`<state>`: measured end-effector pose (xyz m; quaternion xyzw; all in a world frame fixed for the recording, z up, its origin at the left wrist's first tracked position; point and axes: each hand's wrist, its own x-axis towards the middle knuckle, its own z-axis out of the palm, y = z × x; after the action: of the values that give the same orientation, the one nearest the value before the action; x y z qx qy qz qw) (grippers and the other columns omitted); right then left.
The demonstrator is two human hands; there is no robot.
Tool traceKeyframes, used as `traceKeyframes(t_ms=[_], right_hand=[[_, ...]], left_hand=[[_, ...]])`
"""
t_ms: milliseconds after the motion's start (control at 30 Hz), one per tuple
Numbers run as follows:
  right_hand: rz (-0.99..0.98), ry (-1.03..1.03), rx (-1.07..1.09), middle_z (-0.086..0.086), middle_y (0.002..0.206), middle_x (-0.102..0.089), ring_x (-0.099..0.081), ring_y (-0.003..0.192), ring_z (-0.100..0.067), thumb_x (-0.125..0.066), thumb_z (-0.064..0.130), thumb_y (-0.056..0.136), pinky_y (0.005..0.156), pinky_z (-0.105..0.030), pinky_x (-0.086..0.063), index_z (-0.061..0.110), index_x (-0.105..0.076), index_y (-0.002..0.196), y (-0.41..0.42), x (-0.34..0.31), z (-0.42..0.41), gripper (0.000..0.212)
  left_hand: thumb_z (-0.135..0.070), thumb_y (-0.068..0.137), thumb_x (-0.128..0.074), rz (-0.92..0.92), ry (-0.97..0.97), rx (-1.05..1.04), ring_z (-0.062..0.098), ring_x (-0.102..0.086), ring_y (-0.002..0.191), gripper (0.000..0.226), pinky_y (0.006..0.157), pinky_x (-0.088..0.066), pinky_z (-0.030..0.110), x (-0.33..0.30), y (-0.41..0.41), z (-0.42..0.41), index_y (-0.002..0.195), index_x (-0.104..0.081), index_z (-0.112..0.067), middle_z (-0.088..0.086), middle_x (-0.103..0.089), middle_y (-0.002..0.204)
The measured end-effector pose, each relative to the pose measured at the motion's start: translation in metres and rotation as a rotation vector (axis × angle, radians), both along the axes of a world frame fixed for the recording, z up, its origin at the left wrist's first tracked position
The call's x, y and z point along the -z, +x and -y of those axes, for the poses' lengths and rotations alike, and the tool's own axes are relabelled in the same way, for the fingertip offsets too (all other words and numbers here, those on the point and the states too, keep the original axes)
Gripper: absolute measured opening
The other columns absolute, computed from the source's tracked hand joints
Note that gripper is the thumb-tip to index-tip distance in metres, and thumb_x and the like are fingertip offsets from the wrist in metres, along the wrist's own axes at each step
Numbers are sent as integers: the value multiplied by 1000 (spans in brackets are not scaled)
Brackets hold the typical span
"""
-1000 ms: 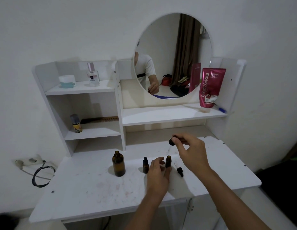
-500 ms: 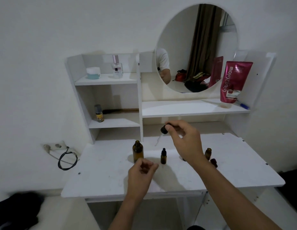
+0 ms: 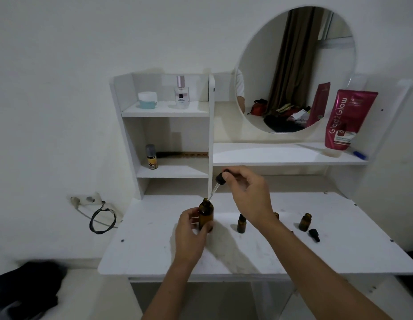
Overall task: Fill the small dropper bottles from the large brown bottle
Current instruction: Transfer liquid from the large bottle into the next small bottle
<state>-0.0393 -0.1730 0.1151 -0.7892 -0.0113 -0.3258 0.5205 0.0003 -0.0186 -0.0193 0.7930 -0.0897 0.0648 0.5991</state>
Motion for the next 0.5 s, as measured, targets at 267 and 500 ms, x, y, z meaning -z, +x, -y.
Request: traceKeyframes(t_ms=[267, 500], right_hand=[[20, -76, 2, 12, 103, -76, -71, 100, -3, -69, 17, 97, 92, -18, -54, 17, -75, 113, 15, -3, -3, 17], [54, -188, 1, 10, 100, -75, -69, 95, 1, -68, 15, 97, 86, -8, -50, 13, -76, 109, 15, -3, -5, 14]], left_hand=[[-25, 87, -79, 19, -11, 8, -5, -59, 105, 42, 80, -43, 0, 1, -1, -3, 121, -56, -31, -19, -63, 118], [-25, 87, -79, -17, -1, 12, -7, -58, 101, 43, 76, -41, -3, -1, 1, -3, 121, -55, -30, -20, -61, 116]])
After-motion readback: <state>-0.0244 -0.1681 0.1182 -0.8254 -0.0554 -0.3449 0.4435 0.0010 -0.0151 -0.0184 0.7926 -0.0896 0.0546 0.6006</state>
